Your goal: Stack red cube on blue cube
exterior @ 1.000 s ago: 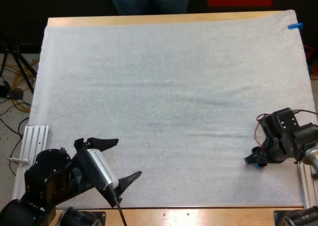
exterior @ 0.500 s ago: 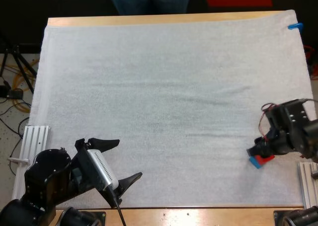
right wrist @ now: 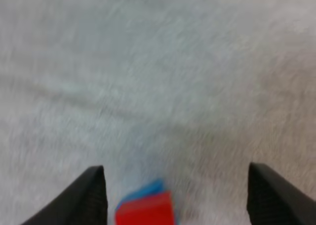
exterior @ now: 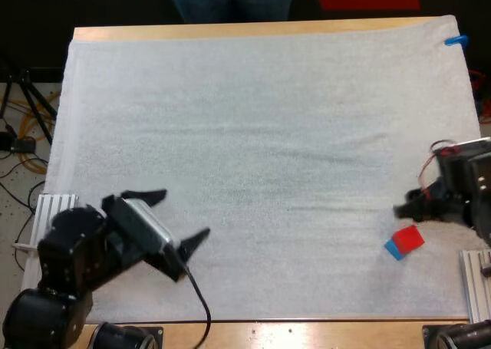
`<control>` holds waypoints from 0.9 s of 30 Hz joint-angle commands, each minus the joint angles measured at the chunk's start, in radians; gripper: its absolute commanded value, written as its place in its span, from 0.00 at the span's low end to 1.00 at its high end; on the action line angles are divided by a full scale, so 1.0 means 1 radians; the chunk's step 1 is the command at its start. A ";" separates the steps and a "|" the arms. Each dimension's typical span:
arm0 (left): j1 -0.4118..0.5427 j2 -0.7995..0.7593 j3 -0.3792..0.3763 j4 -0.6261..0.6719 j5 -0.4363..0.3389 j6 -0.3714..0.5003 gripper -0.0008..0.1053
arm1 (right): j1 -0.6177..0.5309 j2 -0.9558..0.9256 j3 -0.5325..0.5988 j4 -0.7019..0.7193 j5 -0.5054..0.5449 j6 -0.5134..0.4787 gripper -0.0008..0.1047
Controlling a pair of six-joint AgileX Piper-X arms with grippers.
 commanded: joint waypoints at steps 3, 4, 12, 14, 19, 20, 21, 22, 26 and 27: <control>0.081 0.003 -0.007 -0.047 -0.005 0.002 0.83 | -0.081 -0.002 -0.007 -0.032 -0.037 -0.007 0.56; 0.108 0.003 -0.007 -0.047 -0.005 0.002 0.83 | -0.106 -0.002 -0.007 -0.032 -0.037 -0.012 0.56; 0.203 0.003 -0.047 -0.029 -0.014 0.002 0.83 | -0.132 -0.121 -0.007 -0.031 -0.037 -0.012 0.56; 0.203 0.003 -0.068 -0.008 -0.014 0.002 0.83 | -0.132 -0.167 -0.007 -0.018 -0.032 -0.012 0.56; 0.203 -0.070 -0.083 0.045 -0.014 0.002 0.83 | -0.132 -0.325 -0.007 -0.001 -0.008 -0.012 0.56; 0.203 -0.080 -0.083 0.051 -0.014 0.002 0.83 | -0.132 -0.346 -0.007 0.004 -0.006 -0.012 0.56; 0.203 -0.115 -0.083 0.069 -0.014 0.002 0.83 | -0.132 -0.386 -0.007 0.012 -0.007 -0.007 0.56; 0.203 -0.146 -0.080 0.080 -0.014 0.002 0.83 | -0.132 -0.425 -0.007 0.020 -0.006 -0.003 0.56; 0.203 -0.265 -0.080 0.111 -0.014 0.002 0.83 | -0.132 -0.529 -0.007 0.050 -0.013 0.002 0.56; 0.203 -0.305 -0.080 0.119 -0.014 0.002 0.83 | -0.132 -0.559 -0.007 0.057 -0.016 0.002 0.56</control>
